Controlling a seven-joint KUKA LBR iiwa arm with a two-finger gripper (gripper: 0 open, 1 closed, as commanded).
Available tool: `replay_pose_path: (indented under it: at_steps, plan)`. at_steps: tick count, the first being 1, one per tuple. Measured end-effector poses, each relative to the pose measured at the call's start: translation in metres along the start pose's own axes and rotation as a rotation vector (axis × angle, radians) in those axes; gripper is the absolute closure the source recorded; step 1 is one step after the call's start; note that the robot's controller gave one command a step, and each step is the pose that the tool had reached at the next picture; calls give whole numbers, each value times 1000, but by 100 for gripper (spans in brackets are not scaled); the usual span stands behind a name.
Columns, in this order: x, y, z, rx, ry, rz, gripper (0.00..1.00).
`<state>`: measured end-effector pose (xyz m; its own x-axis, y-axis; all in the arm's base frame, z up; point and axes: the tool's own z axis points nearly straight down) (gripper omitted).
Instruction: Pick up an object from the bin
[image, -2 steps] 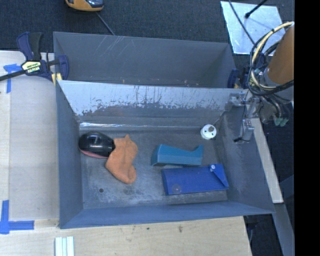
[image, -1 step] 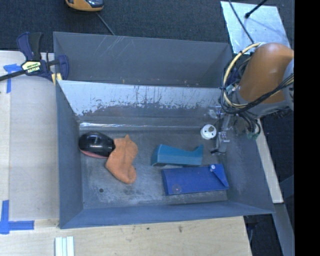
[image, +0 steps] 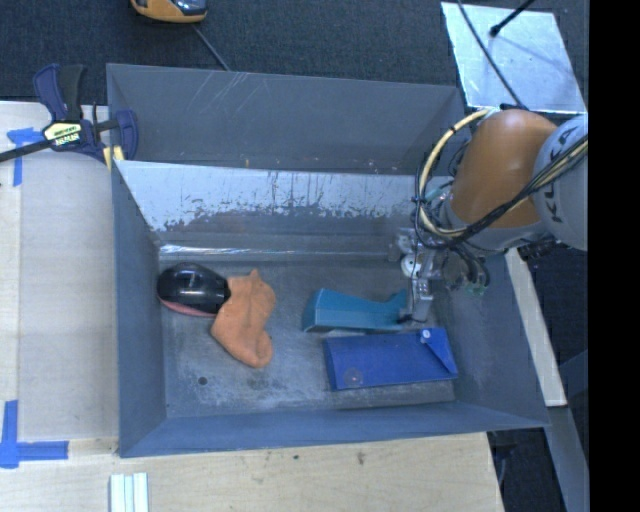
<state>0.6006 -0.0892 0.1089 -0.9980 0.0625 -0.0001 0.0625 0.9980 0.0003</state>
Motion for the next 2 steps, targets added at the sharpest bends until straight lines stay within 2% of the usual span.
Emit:
replay_pose_path:
  at_steps: [1, 2]
  plan:
    - [-4, -3, 27, 0, 3, -56, 0]
    - [23, 32, 33, 9, -14, 55, 0]
